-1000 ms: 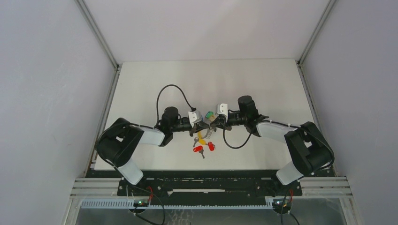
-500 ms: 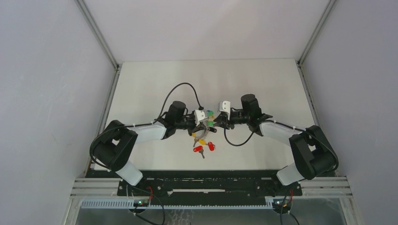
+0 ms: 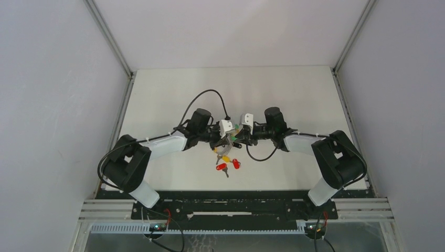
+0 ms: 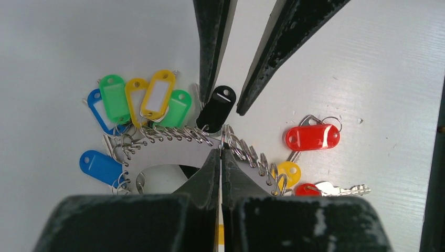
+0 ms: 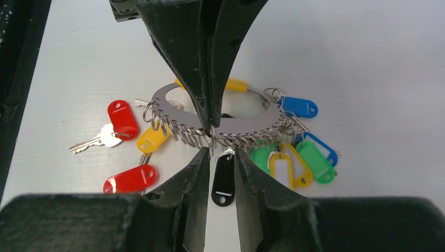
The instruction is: Put the keys on the keyring
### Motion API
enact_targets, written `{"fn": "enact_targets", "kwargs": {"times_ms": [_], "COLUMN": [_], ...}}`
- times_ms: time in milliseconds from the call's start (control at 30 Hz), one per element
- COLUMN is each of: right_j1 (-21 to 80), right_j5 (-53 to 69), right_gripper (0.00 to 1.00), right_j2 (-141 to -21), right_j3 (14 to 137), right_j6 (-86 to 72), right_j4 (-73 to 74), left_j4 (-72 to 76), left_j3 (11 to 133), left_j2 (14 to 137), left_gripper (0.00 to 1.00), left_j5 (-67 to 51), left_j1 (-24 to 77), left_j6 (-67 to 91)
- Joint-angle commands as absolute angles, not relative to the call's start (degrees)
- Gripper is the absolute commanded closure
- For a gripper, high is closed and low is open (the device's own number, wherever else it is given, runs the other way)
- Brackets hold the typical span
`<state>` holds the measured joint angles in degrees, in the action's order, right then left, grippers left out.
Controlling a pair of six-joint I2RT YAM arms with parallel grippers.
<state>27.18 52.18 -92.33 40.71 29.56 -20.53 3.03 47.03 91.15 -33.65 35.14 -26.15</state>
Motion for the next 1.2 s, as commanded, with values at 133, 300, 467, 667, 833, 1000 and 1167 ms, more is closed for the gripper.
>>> {"fn": "enact_targets", "kwargs": {"times_ms": [133, 300, 467, 667, 833, 1000, 1167], "right_j1": [27.0, 27.0, 25.4, 24.8, 25.4, 25.2, 25.4], "right_j5": [52.2, 46.7, 45.6, 46.7, 48.0, 49.6, 52.3], "right_gripper": [0.75, 0.69, 0.67, 0.67, 0.67, 0.67, 0.69], "right_j2": [-91.1, -87.9, -87.5, -91.9, -95.4, -97.7, -101.1], "right_j3": [40.7, 34.2, 30.2, 29.7, 29.5, 29.5, 30.2], "right_j6": [24.6, 16.6, 12.0, 3.9, -0.6, -4.8, -8.1], "right_j4": [-27.8, -37.5, -44.4, -54.9, -62.9, -69.5, -75.7], "left_j4": [-6.5, -14.8, -25.8, -39.3, -40.2, -38.7, -38.3], "left_j3": [55.1, 61.1, 67.4, 75.5, 75.8, 74.0, 73.5], "left_j2": [88.6, 90.8, 92.6, 94.6, 93.5, 92.9, 92.7], "left_gripper": [1.00, 1.00, 1.00, 1.00, 1.00, 1.00, 1.00], "left_j5": [-28.9, -23.9, -20.4, -15.1, -16.7, -20.6, -22.1], "left_j1": [36.2, 36.9, 37.1, 37.7, 37.9, 38.0, 38.0], "left_j6": [-27.5, -27.2, -27.9, -30.4, -31.0, -32.3, -33.4]}}
